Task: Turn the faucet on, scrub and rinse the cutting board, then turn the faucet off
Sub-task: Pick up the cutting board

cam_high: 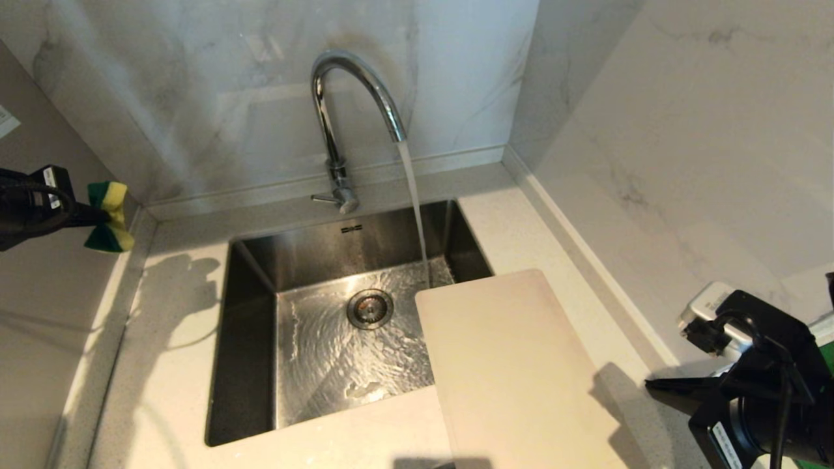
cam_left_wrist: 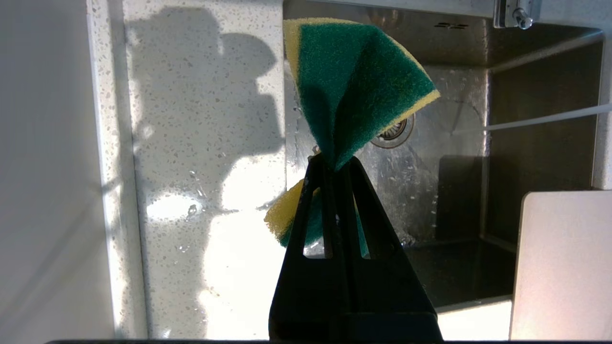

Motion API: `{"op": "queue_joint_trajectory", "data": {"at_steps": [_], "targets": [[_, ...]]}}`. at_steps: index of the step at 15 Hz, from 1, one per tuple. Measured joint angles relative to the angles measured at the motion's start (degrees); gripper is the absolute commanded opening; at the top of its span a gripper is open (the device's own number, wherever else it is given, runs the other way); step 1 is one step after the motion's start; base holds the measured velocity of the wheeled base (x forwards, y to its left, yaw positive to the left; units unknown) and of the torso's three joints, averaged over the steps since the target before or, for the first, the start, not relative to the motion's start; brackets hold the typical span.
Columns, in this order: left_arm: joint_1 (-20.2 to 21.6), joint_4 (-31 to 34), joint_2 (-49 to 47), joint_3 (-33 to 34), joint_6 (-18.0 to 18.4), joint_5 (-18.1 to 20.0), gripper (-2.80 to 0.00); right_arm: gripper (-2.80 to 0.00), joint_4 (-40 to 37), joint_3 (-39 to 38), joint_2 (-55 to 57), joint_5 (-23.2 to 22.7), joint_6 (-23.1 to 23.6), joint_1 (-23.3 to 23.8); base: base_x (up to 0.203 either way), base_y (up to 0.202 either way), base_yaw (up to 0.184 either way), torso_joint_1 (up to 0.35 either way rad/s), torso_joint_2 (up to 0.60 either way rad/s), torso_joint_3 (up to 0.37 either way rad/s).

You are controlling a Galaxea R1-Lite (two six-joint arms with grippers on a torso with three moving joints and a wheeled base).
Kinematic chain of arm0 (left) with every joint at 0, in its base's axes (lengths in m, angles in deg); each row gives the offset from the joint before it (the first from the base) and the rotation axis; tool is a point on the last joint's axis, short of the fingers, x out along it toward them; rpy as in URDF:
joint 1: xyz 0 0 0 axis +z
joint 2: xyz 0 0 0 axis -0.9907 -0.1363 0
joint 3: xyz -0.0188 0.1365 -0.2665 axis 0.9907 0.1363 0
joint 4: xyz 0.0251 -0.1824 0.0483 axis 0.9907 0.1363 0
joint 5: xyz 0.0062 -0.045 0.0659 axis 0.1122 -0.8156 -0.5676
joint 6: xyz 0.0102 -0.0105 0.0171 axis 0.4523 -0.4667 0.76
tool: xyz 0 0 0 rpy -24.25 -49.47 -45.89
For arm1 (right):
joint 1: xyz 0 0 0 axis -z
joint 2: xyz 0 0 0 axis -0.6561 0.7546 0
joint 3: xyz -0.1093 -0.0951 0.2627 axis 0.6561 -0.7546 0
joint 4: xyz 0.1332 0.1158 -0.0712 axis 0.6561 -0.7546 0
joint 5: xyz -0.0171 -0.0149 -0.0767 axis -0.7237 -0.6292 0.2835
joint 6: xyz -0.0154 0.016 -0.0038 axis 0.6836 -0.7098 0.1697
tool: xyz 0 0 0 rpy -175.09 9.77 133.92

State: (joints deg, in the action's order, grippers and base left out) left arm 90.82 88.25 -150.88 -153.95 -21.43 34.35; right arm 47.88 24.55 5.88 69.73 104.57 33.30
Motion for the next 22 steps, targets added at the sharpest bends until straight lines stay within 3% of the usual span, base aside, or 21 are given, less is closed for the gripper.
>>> {"op": "queue_joint_trajectory", "data": {"at_steps": [4,8,15,22], "targets": [[-0.1,0.0,0.0,0.2,0.0,0.1,-2.8,-2.8,1.3,-1.7,2.0,7.3,4.0,-4.6,0.0,0.0,0.0,0.0,0.0,0.0],[-0.1,-0.1,-0.3,0.6,0.0,0.1,-2.8,-2.8,8.6,-6.1,4.2,14.5,8.8,-10.5,0.0,0.0,0.0,0.0,0.0,0.0],[-0.1,-0.4,-0.9,0.9,0.1,1.3,-2.8,-2.8,4.7,-8.3,4.6,17.3,20.2,-12.3,0.0,0.0,0.0,0.0,0.0,0.0],[-0.1,-0.4,-1.7,0.8,0.2,1.3,-2.8,-2.8,-0.9,-8.8,6.1,21.3,20.4,-19.7,0.0,0.0,0.0,0.0,0.0,0.0]]}}
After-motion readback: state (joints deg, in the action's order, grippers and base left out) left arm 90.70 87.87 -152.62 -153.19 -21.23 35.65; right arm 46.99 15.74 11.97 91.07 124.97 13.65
